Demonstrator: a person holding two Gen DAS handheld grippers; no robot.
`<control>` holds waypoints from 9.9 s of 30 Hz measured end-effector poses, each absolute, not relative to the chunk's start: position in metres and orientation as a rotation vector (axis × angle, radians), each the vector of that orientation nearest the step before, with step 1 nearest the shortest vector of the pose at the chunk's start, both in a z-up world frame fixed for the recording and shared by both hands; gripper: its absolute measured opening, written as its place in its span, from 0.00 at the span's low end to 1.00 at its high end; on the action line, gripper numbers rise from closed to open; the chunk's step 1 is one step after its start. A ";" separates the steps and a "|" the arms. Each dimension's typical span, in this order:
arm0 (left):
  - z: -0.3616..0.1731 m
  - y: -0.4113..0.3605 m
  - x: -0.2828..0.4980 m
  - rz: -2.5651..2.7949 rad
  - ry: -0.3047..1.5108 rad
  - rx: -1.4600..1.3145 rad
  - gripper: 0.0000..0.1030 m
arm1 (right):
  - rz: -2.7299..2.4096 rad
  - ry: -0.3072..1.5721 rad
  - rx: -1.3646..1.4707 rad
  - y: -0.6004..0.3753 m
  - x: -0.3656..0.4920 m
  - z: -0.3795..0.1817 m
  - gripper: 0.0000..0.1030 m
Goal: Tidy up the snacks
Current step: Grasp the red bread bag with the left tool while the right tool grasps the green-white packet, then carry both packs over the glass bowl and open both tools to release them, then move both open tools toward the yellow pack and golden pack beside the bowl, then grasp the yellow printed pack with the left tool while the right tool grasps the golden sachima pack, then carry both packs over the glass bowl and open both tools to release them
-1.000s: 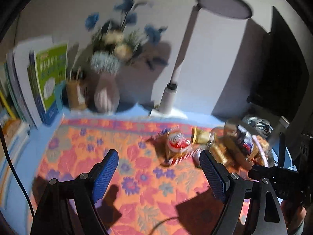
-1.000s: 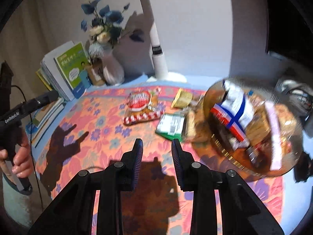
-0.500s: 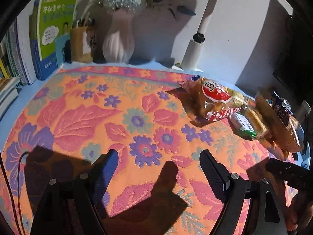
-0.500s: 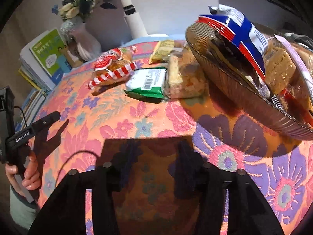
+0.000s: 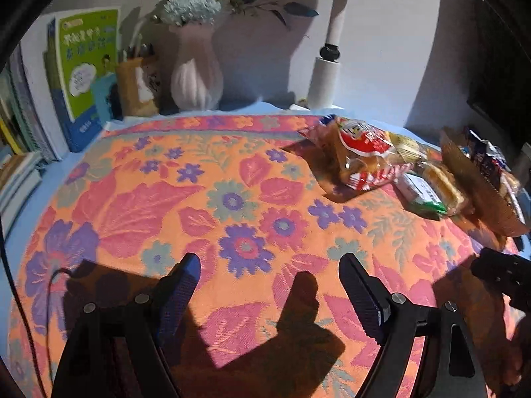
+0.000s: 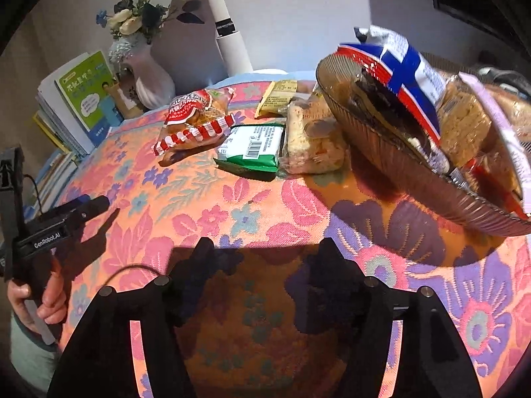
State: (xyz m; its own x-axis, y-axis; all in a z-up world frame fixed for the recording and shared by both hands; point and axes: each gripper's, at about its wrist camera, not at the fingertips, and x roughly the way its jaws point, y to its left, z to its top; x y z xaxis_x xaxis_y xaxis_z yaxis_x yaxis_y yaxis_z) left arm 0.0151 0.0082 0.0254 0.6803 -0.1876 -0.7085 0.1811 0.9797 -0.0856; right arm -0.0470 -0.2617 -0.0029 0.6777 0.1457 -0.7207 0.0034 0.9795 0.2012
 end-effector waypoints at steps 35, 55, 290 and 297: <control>0.043 -0.058 0.153 -0.370 0.993 -0.301 0.58 | 0.019 0.930 0.179 -0.228 0.087 -0.008 0.82; 0.066 0.005 0.021 -0.358 0.893 -0.237 0.58 | 0.099 0.912 0.062 -0.208 0.027 -0.008 0.51; 0.097 -0.130 -0.015 -0.898 0.730 0.343 0.42 | -0.034 0.914 0.146 -0.288 -0.094 0.011 0.43; 0.129 -0.180 -0.031 -0.961 0.654 0.358 0.42 | -0.092 0.799 0.244 -0.344 -0.114 0.052 0.43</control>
